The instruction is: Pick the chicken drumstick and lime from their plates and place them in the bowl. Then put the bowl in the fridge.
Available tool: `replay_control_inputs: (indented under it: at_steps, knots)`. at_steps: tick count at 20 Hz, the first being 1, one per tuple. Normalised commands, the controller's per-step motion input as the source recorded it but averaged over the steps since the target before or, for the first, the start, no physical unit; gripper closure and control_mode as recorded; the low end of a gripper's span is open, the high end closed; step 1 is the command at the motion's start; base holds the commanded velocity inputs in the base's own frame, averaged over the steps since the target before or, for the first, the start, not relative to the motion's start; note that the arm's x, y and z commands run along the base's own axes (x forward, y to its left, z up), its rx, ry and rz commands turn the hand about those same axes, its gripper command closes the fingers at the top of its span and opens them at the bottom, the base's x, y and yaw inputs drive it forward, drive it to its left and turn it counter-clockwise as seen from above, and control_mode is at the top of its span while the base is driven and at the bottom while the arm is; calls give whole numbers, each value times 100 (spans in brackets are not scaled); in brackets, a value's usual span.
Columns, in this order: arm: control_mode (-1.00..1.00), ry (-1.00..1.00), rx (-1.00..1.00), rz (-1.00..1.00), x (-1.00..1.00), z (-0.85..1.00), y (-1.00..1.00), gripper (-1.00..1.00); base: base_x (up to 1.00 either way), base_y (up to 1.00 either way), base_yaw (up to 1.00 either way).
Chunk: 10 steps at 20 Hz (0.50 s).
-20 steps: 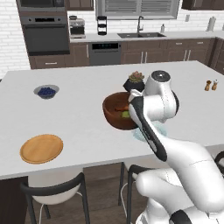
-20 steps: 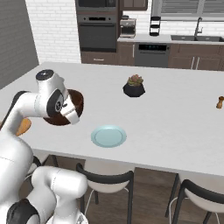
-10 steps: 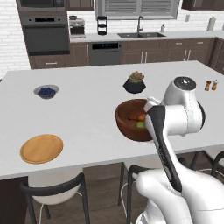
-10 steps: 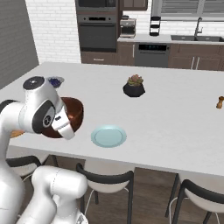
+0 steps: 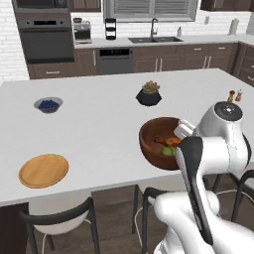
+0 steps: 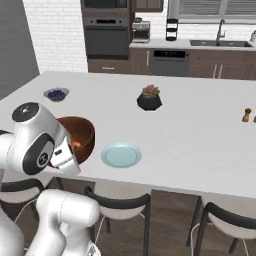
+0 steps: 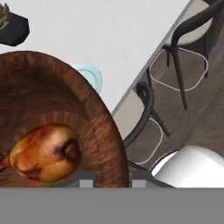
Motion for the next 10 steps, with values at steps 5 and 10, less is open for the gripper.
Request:
replay_control_inputs:
  at_steps: [5,10]
  knots:
    - [100,0,0,0,0,0,0,100,-44,-57,-63]
    - [100,0,0,0,0,0,0,100,-34,-47,-78]
